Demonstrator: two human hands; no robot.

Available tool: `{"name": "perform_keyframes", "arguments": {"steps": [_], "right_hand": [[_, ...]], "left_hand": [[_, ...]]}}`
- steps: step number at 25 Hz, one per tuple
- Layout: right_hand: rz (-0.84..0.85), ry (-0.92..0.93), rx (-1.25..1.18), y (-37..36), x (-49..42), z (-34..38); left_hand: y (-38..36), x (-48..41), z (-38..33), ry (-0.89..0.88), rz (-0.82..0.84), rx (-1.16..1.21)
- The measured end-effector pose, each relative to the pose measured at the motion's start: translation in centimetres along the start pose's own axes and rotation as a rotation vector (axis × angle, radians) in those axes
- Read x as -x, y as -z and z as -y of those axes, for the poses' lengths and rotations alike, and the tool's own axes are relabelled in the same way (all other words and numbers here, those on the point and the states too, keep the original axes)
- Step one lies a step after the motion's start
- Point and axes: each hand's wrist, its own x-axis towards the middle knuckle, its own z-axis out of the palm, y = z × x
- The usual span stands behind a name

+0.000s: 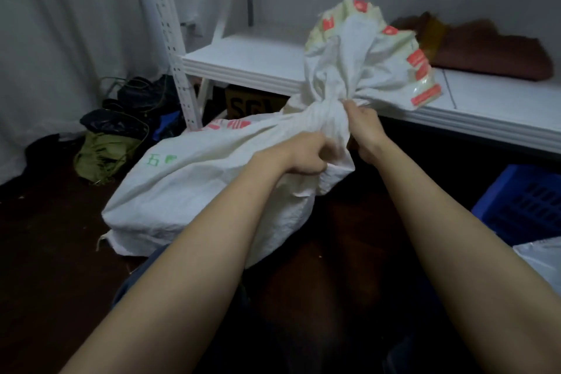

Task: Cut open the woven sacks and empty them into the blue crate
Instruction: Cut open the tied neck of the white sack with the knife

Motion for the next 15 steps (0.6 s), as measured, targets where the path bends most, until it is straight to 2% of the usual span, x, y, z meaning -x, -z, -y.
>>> {"name": "perform_keyframes", "arguments": {"steps": [3,5,7,8,11,15], "right_hand": [[-0.183,0.09,-0.059,3.1,-0.7,2.7],[-0.311,0.163,-0.085,5.6,-1.1,5.1],[-0.417,0.228,-0.117,8.2,-0.9,6.9],[-0.45,0.26,-0.138,9.3,-0.7,7.6],[-0.523,0.381,-0.207,11.1,0.4,10.0],[-0.571,0.476,-0.253,12.5,2.3,12.9]], "left_hand": [[0.5,-0.3,-1.2,-0.146,-0.358,0.106],[0.4,-0.6,-1.9,-0.222,-0.635,0.056],[0.2,-0.9,-2.0,-0.155,-0.818,0.004],[0.1,-0.8,-2.1,-0.105,-0.832,0.014],[-0.5,-1.4,-2.9,-0.034,-0.691,-0.001],[-1.4,-2.2,-5.4,-0.242,-0.671,0.117]]}}
